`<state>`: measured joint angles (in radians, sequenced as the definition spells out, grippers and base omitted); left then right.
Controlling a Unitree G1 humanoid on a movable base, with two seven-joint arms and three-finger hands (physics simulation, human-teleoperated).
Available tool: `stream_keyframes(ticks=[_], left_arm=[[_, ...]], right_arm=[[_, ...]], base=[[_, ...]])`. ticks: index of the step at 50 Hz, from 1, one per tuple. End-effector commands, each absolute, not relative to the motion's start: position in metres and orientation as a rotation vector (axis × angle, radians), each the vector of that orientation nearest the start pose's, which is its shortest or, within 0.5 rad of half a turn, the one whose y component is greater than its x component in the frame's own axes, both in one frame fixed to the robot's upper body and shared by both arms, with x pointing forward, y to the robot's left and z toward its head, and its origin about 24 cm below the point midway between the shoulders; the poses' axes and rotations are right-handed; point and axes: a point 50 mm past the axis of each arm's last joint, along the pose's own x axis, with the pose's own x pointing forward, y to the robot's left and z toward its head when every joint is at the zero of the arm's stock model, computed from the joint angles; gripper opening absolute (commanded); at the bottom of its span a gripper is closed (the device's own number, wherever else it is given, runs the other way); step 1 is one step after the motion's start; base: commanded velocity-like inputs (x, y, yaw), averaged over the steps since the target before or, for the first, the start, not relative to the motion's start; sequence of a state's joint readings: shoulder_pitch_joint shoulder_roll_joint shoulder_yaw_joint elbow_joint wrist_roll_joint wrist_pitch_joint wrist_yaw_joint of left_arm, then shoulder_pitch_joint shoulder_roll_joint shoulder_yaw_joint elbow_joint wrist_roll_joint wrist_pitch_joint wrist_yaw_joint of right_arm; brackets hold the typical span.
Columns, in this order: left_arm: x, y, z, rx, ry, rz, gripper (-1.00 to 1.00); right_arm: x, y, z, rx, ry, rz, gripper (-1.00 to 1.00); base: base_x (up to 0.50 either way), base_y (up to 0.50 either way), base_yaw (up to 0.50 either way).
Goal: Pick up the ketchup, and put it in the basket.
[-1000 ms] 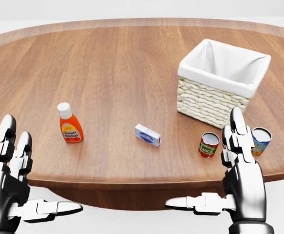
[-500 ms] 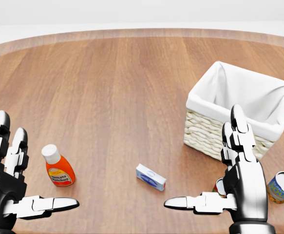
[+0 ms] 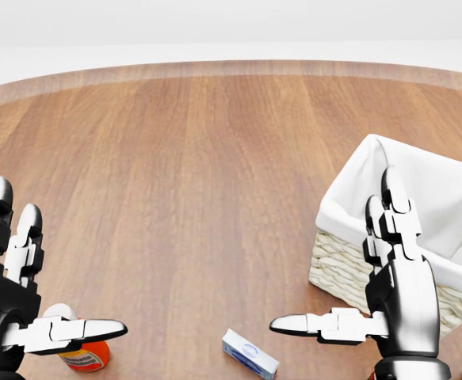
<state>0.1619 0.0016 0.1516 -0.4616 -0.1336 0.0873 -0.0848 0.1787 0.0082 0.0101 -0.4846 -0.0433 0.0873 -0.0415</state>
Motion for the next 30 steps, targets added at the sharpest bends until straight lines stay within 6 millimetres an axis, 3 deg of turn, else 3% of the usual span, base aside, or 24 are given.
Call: stream_keyframes(ticks=[1,10,30], left_arm=[[0.211,0.188,0.105,-0.064,-0.231,0.076,1.0],[0.206,0.194,0.112,-0.048,-0.261,0.105,1.0],[0.197,0.228,0.085,0.088,-0.198,0.216,1.0]], right_arm=[[0.213,-0.16,0.104,-0.029,-0.217,-0.101,1.0],[0.215,-0.16,0.102,-0.029,-0.209,-0.095,1.0],[0.211,-0.16,0.105,-0.023,-0.223,-0.091,1.0]], base=[[0.0,0.0,0.0],[0.0,0.0,0.0],[0.0,0.0,0.0]])
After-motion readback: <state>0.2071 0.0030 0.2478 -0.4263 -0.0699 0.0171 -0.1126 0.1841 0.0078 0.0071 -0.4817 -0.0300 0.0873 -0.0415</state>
